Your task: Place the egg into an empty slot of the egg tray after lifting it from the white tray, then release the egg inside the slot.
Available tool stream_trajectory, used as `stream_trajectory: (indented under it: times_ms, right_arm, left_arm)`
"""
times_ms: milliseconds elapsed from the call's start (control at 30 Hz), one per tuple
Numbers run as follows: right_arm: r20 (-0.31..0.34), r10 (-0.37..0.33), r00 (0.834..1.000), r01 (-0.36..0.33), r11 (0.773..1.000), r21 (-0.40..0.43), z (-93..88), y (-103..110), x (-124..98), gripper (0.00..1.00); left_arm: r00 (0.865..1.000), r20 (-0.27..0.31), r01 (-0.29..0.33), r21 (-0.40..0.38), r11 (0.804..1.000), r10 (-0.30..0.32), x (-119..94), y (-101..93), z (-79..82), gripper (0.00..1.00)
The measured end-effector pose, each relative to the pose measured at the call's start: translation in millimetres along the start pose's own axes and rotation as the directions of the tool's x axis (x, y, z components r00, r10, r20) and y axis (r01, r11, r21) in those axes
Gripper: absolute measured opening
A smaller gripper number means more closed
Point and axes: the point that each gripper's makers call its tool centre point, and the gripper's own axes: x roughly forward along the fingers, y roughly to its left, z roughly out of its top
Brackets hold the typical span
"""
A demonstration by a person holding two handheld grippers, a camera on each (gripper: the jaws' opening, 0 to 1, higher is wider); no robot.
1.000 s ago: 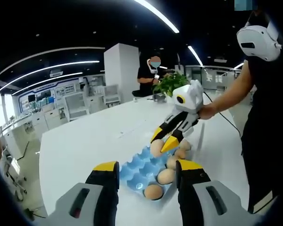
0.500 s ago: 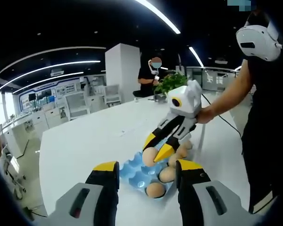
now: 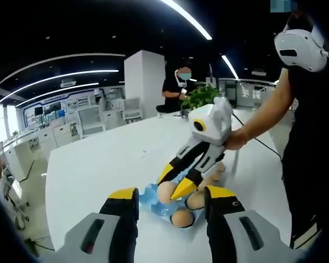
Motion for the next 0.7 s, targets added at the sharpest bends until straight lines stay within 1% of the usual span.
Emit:
stream_trajectory:
  times_ms: [233, 400, 667, 700]
  right_arm:
    - [-0.019, 0.002, 1.0, -0.001, 1.0, 0.014, -6.8, -2.2, 11.6, 0.25]
    - [-0.034, 0.01, 0.999, -0.009, 0.999, 0.032, -12.3, -1.1, 15.3, 0.25]
    - [-0.069, 0.025, 0.997, -0.024, 1.0, 0.019, -24.7, 3.9, 19.6, 0.25]
    - [-0.057, 0.024, 0.998, -0.023, 1.0, 0.016, -23.1, 3.9, 19.5, 0.25]
  left_arm:
    - [1.0, 0.003, -0.007, -0.006, 1.0, 0.007, -0.3, 0.6, -1.6, 0.48]
    - [1.0, 0.001, -0.009, -0.014, 1.0, 0.009, -0.2, 0.6, -4.7, 0.48]
    - [1.0, 0.004, -0.011, -0.017, 1.0, 0.011, 0.2, 1.6, -5.7, 0.48]
    - [1.0, 0.002, -0.012, -0.016, 1.0, 0.012, 0.1, 1.8, -6.2, 0.48]
